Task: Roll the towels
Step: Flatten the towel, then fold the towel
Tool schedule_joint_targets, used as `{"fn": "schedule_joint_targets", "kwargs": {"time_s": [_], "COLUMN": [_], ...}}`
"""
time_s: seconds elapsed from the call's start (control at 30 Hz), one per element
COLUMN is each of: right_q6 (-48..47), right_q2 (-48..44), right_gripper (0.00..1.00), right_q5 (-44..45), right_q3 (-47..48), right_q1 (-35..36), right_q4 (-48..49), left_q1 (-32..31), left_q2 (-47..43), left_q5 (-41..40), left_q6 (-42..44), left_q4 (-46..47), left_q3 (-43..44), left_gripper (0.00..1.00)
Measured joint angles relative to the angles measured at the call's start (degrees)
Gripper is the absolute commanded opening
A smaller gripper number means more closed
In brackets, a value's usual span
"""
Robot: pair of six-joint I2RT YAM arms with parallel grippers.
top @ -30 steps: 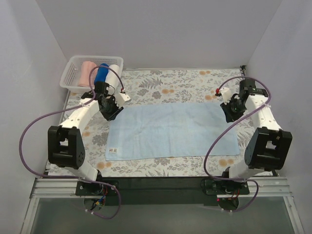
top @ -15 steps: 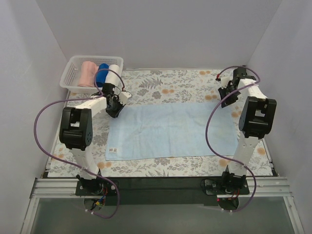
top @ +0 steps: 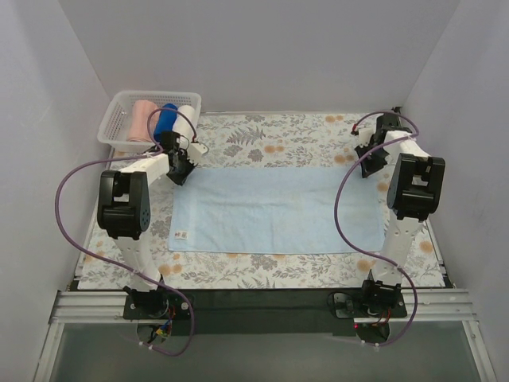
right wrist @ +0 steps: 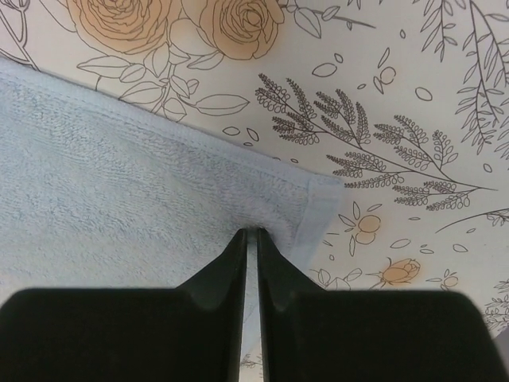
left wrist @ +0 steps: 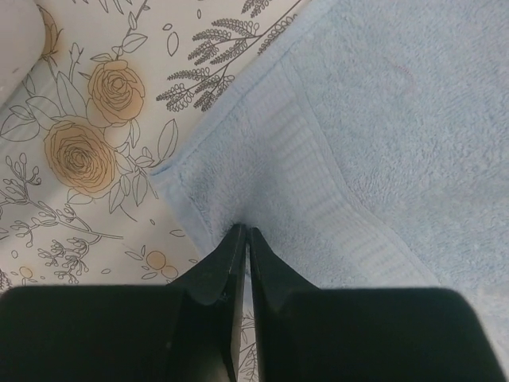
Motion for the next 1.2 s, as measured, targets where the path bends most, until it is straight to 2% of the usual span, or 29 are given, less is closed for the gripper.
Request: {"fn": "schedule_joint_targets", "kwargs": {"time_s": [0.07,0.17,0.2,0.27,0.3,0.37,0.4,0.47,0.53,0.6,0.63,0.73,0.83,0.93,1.2], "right_q6": [0.1,0.7,0.9,1.1,0.8,-0.2,-0.8,-2.3,-4.2,-6.3,-7.1,-8.6,-8.6,-7.6,-3.3], "right_q2": [0.1,0.3,0.3,0.2,-0.2,-1.6,-2.8,-6.6,-11.3,-17.0,-19.3,-23.1,-20.9,-14.8,-1.6], "right_gripper": [0.15,0.25,0.36,0.48,0.56,0.63,0.68,0.73,0.73,0.68,0.65,0.57,0.52,0.45,0.4], "right_q5": [-0.1,-0.6,-1.1,-2.1,-2.7,-3.5,-4.0,-4.5,-4.8,-4.9,-4.7,-4.2,-4.1,-3.9,-3.8], "right_q3": [0.4,1.3,1.7,2.6,2.7,2.6,2.3,1.3,-0.1,-2.0,-2.7,-3.0,-1.0,3.3,13.6], "right_q1": [0.1,0.3,0.4,0.6,0.6,0.6,0.6,0.6,0.6,0.5,0.3,-0.2,-1.4,-2.9,-4.4], "right_q4": [0.0,0.0,-0.1,-0.3,-0.3,-1.0,-1.4,-2.7,-3.8,-4.7,-5.1,-6.3,-7.0,-7.8,-9.4], "left_q1": [0.1,0.1,0.2,0.3,0.4,0.6,0.6,0.7,0.8,0.8,0.8,0.8,0.8,0.8,2.3], "left_q2": [0.2,1.1,1.5,1.9,1.9,1.4,0.7,-1.3,-4.5,-8.4,-10.1,-14.0,-14.8,-13.8,-9.0], "left_q5": [0.2,0.4,0.7,1.7,2.4,4.6,5.9,8.3,10.6,12.0,12.4,12.9,12.8,11.7,10.9], "left_q6": [0.7,1.2,1.5,1.9,2.3,3.5,4.3,5.4,6.5,7.3,7.5,7.1,5.7,3.4,-4.0], "left_q4": [-0.7,-2.6,-3.7,-5.7,-7.1,-9.0,-9.9,-12.0,-14.1,-15.4,-15.6,-15.0,-12.7,-9.3,-1.7], "left_q3": [0.4,2.4,3.3,4.8,5.6,6.6,6.7,6.7,6.6,6.5,6.5,6.4,5.7,4.3,3.4], "left_gripper": [0.07,0.14,0.16,0.22,0.31,0.42,0.52,0.55,0.56,0.54,0.49,0.43,0.37,0.31,0.32]}}
